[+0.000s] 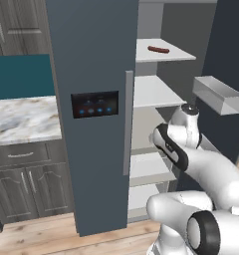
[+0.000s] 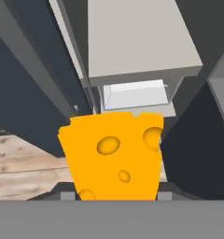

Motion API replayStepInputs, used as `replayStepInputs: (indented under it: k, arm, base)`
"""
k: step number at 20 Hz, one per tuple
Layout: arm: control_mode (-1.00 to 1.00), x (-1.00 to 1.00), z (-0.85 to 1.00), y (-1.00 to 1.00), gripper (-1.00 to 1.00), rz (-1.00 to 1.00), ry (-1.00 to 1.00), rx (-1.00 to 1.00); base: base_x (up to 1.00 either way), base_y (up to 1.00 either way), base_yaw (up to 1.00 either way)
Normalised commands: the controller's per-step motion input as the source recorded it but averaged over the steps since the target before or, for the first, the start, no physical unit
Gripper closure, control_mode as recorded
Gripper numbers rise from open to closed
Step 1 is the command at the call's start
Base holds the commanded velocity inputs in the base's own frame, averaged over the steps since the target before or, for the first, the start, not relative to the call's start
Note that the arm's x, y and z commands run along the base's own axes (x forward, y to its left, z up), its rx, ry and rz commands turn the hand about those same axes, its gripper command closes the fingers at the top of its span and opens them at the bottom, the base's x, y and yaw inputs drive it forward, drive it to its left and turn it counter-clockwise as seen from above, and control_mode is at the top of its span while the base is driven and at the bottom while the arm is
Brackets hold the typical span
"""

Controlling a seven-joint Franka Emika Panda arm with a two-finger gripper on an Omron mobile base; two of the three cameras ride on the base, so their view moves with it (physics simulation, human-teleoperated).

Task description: Retrieve the sausage and cheese from the fridge and place them on the cutting board on the counter.

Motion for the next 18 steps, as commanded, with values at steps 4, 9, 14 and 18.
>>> replayStepInputs:
  k: [4,9,14,18]
  arm:
    - [-1.0,-0.42,-0.05,0.14,1.0,0.0,0.0,-0.01]
    - [-1.0,-0.02,0.0,0.01,1.0,0.0,0.01,-0.01]
    - [-1.0,0.0,0.0,0.0,1.0,0.0,0.0,0.0]
    - [-1.0,0.0,0.0,0.0,1.0,0.0,0.0,0.0]
  base:
    - [0.0,0.0,0.0]
    - [0.0,0.0,0.0]
    - [0.0,0.0,0.0]
    - [0.0,0.0,0.0]
